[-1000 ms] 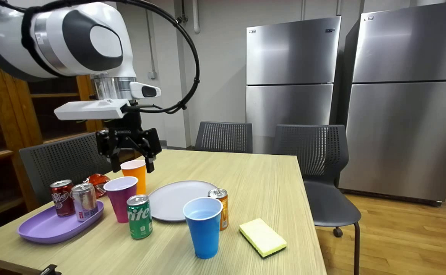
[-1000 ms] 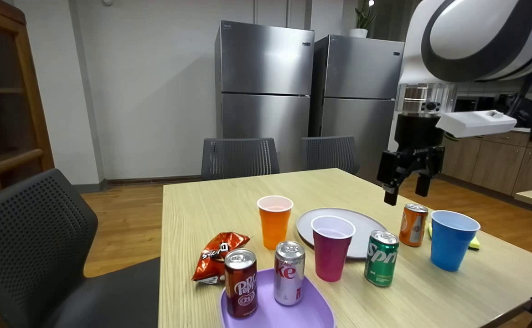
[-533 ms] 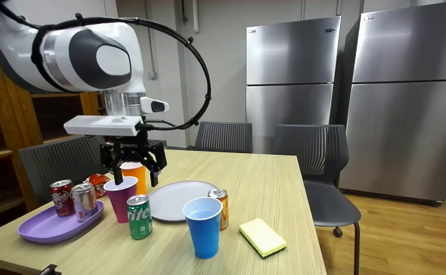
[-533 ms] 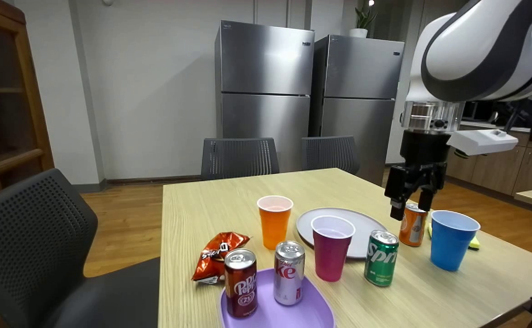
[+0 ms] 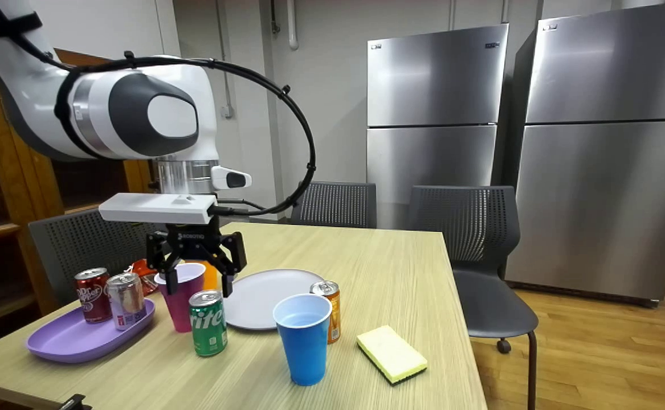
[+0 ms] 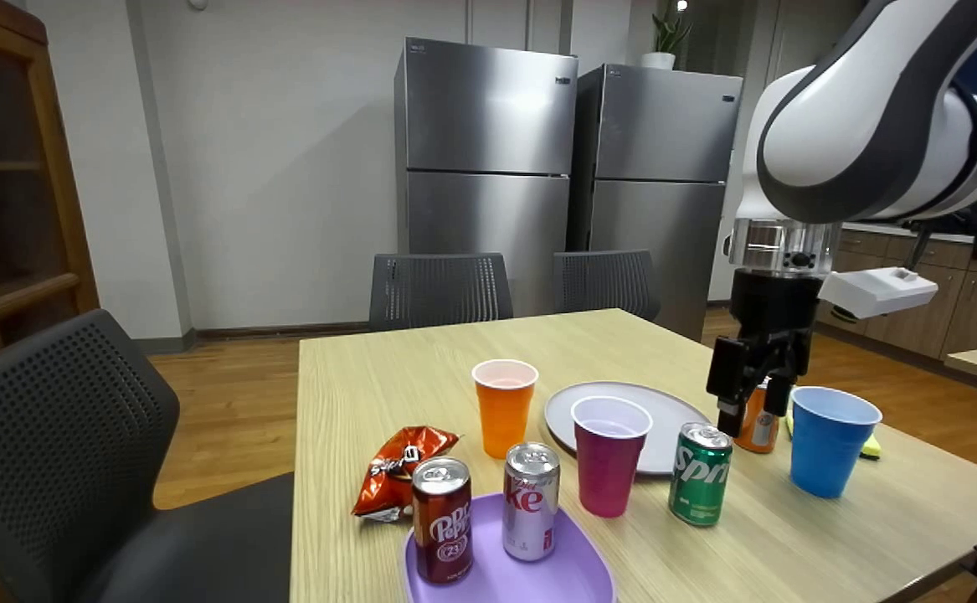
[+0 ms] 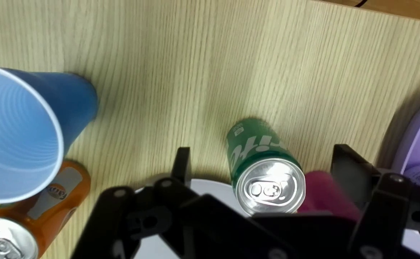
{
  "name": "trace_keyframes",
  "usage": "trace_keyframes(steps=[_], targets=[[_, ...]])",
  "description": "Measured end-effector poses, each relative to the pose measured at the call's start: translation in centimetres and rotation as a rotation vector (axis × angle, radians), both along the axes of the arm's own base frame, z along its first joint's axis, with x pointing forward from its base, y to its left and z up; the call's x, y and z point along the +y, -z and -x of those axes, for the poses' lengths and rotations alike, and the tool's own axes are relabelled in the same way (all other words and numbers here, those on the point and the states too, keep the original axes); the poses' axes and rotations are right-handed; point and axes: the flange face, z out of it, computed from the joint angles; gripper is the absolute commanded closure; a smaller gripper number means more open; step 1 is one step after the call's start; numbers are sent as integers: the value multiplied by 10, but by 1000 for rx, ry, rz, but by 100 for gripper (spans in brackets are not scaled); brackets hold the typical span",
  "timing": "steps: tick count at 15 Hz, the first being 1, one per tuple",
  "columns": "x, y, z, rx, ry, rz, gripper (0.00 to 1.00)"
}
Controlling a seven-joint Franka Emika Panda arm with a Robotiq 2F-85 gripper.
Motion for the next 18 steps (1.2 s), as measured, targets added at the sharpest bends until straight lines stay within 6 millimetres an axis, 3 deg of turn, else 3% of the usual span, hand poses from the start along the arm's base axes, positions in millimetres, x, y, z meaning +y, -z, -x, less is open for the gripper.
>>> trace_keyframes(steps=[8,18], targets=[[17,19,-9,21,-71,22,0],[27,41,-39,43,-112,47,0]])
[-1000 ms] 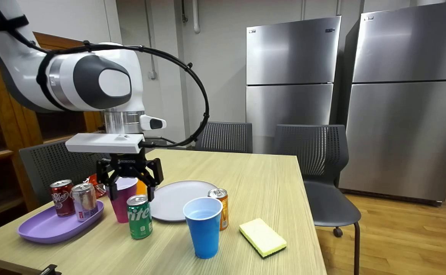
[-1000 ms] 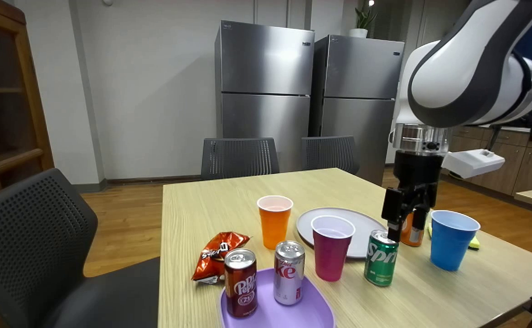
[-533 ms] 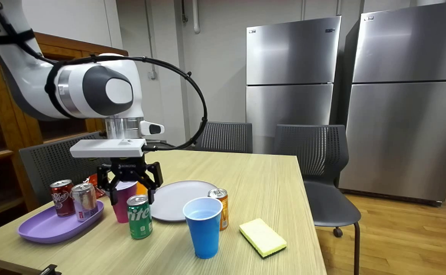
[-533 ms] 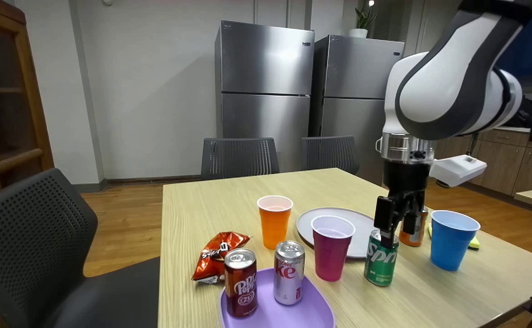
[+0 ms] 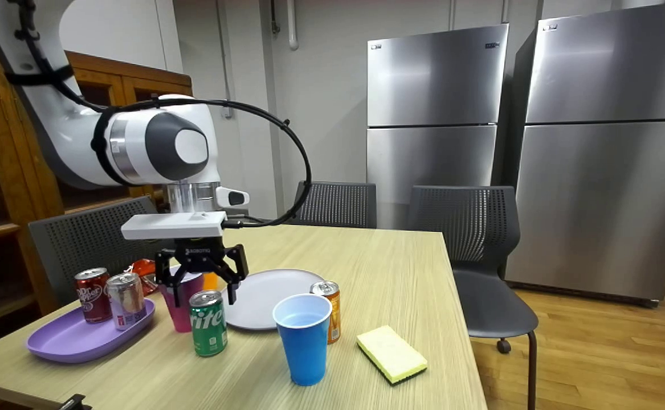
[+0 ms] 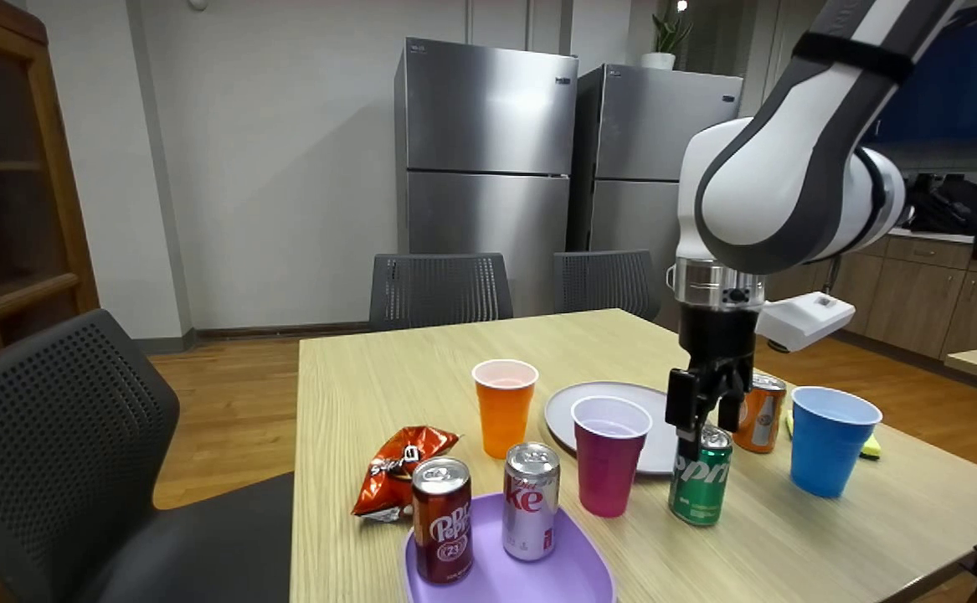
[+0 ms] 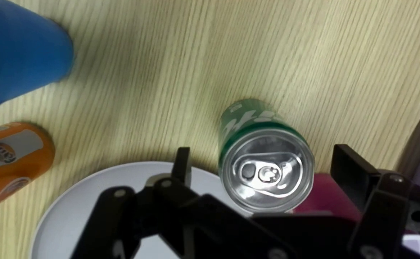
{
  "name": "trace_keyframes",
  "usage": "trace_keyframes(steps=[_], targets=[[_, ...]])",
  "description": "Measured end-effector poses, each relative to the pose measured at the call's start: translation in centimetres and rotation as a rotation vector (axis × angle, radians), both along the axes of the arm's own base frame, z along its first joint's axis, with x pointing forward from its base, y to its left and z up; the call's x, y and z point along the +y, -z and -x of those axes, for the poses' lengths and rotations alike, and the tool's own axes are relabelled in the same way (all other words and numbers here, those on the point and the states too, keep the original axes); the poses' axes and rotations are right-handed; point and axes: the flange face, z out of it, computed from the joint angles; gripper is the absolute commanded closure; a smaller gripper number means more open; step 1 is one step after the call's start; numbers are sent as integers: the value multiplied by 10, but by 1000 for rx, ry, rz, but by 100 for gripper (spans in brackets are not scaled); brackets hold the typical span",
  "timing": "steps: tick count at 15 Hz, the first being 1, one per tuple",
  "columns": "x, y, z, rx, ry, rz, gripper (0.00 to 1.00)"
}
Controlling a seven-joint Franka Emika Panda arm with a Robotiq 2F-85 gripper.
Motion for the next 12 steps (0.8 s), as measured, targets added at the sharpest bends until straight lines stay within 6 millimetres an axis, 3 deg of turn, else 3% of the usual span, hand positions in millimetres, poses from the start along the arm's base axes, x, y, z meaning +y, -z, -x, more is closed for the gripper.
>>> trace_keyframes(steps=[7,8,9,12], targets=[[4,9,-7,11,-10,3,0],[4,10,-7,13,-10,4,25],[5,11,-7,14,-11,4,28],[5,12,-6,17,-11,6,51]])
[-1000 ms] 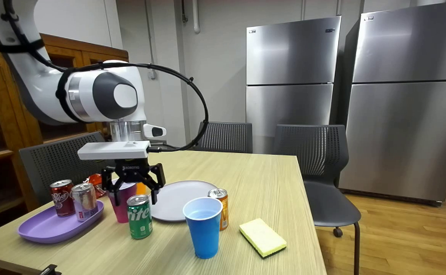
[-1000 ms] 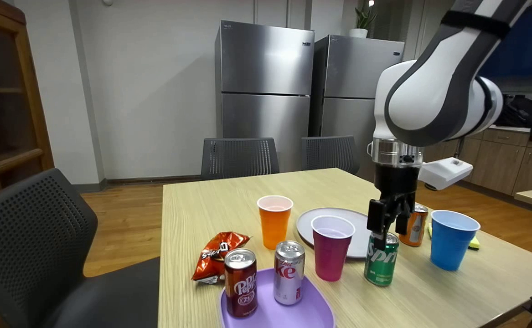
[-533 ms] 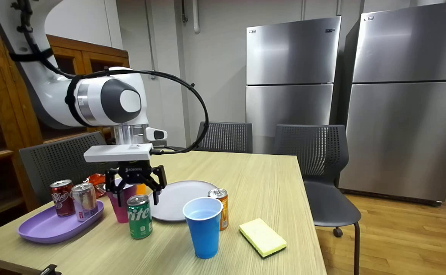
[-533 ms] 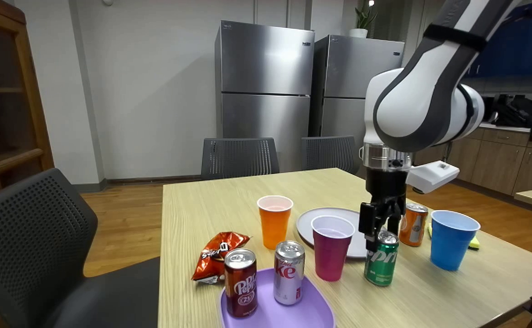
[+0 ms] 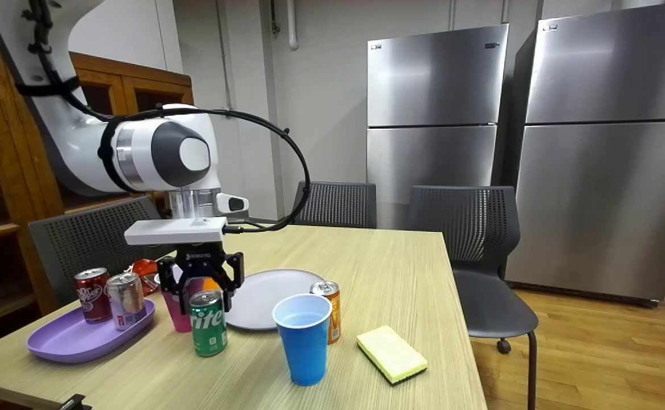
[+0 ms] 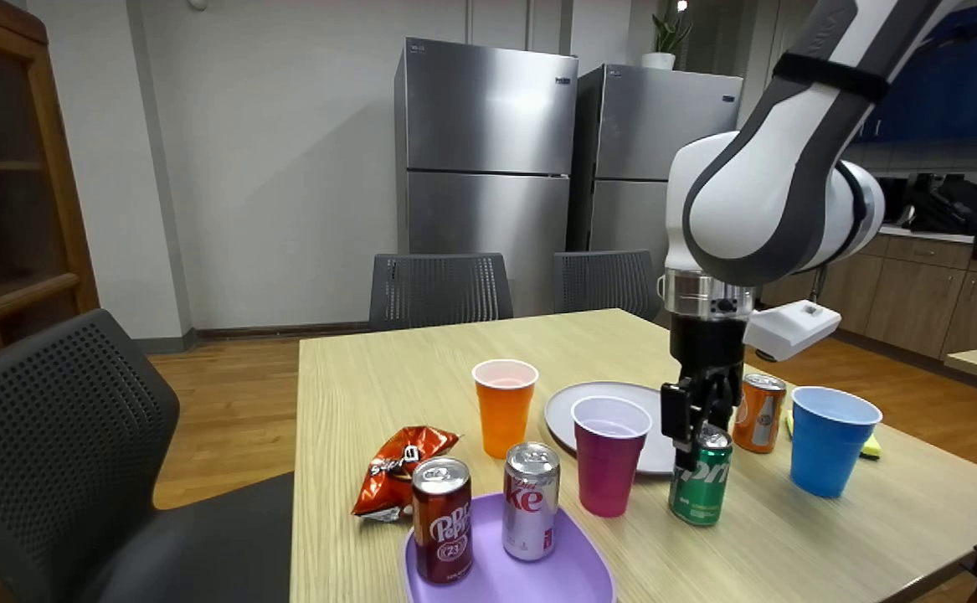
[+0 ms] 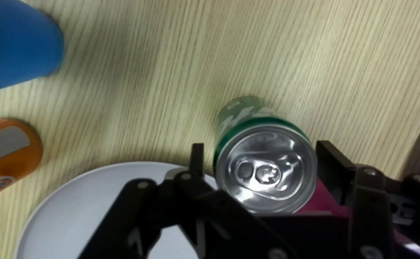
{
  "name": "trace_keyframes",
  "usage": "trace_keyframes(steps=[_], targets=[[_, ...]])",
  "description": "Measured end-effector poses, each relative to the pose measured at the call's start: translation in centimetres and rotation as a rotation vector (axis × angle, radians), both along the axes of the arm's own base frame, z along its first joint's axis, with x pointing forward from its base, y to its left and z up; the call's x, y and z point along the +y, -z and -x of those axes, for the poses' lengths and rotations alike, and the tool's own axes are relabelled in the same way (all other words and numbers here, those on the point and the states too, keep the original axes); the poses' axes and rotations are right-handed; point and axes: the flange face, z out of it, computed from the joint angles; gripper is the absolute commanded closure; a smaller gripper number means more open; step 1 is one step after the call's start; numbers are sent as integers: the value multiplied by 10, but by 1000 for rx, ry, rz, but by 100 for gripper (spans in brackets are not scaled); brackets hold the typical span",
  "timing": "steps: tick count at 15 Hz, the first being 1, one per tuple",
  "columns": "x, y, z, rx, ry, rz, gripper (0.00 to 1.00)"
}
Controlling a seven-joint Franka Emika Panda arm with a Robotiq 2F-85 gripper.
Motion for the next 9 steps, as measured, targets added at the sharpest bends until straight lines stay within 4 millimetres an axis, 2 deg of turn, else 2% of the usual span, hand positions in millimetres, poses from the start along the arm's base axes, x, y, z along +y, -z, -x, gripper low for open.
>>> trace_keyframes(steps=[1,2,9], targets=[[0,0,0,0,0,0,60],[0,0,0,0,1,0,62],[1,-4,8,0,-13,5,62]])
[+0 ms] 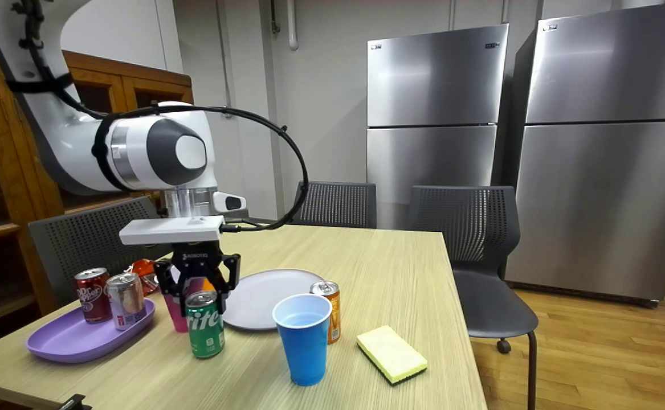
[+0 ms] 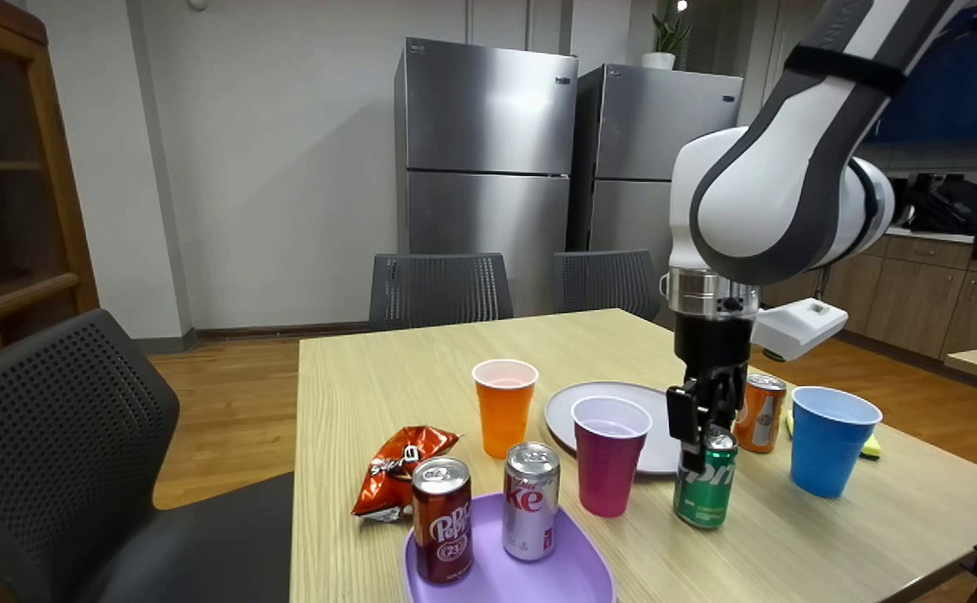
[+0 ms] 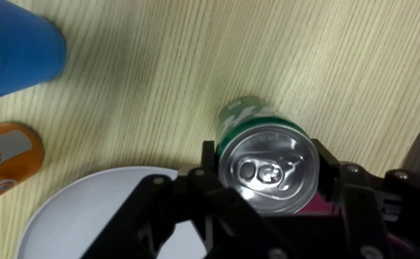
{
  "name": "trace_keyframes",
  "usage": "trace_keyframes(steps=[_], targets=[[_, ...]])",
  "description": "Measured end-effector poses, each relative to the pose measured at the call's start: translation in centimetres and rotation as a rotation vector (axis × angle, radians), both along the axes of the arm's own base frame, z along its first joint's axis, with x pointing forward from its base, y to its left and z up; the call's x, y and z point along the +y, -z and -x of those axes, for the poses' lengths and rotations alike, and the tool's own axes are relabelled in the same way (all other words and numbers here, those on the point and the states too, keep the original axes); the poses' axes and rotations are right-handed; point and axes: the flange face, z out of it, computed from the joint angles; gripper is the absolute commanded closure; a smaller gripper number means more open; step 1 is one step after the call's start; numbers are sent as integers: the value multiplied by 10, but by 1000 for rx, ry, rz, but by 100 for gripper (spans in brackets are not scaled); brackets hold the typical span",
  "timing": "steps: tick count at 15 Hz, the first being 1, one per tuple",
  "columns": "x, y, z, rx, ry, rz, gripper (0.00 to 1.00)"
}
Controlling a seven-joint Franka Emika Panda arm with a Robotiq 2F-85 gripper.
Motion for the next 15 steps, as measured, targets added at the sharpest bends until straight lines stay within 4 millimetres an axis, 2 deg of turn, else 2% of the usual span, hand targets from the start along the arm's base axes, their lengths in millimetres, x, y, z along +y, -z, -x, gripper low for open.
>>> trace_keyframes(steps=[9,12,15], targets=[[20,-31,49,-33,-95,16,62],[38,-47,50,-54,-138,22,62],[64,-59,53,-71,-177,32,62]])
